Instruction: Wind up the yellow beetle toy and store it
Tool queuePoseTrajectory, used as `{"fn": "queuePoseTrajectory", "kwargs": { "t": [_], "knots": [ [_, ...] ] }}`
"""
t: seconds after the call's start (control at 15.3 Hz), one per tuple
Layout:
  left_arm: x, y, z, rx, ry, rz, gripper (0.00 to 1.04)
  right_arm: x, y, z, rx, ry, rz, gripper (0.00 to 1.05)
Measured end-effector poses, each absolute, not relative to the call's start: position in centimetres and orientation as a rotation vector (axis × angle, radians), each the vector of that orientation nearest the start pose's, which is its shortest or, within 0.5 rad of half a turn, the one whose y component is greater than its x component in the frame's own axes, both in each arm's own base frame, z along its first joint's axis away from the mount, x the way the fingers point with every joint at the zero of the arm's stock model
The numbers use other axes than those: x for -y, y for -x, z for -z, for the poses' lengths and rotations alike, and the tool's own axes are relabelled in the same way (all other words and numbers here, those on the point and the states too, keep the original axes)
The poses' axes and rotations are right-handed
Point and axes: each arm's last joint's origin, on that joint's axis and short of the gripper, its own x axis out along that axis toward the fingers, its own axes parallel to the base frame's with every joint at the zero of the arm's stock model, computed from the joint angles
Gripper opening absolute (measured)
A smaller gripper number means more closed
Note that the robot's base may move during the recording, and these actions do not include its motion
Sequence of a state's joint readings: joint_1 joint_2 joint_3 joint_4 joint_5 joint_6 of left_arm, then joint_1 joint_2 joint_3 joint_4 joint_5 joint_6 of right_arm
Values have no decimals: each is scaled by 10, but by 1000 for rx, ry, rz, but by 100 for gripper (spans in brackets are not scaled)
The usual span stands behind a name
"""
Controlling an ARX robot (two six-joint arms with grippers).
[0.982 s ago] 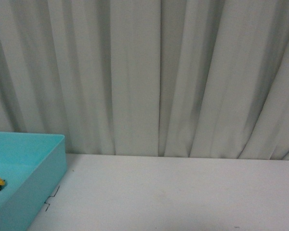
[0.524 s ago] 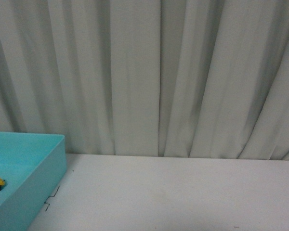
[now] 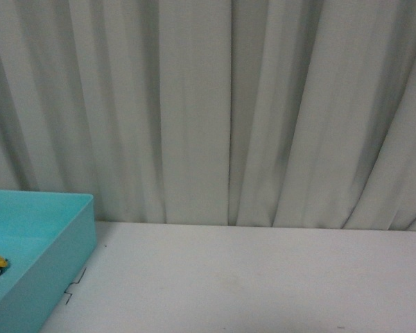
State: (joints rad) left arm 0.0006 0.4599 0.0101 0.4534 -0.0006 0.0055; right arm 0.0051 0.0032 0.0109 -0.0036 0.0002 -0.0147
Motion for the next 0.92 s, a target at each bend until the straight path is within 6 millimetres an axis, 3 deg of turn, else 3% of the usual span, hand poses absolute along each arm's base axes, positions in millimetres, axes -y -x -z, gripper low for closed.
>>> {"fn": "queuePoseTrajectory", "kwargs": {
  "t": [0.79, 0.92],
  "knots": [
    [0, -108, -170, 11, -6, -1, 2, 0, -97, -167, 4, 14, -5, 98],
    [0, -98, -166, -1, -5, -2, 2, 0, -97, -167, 4, 14, -5, 98]
  ]
}}
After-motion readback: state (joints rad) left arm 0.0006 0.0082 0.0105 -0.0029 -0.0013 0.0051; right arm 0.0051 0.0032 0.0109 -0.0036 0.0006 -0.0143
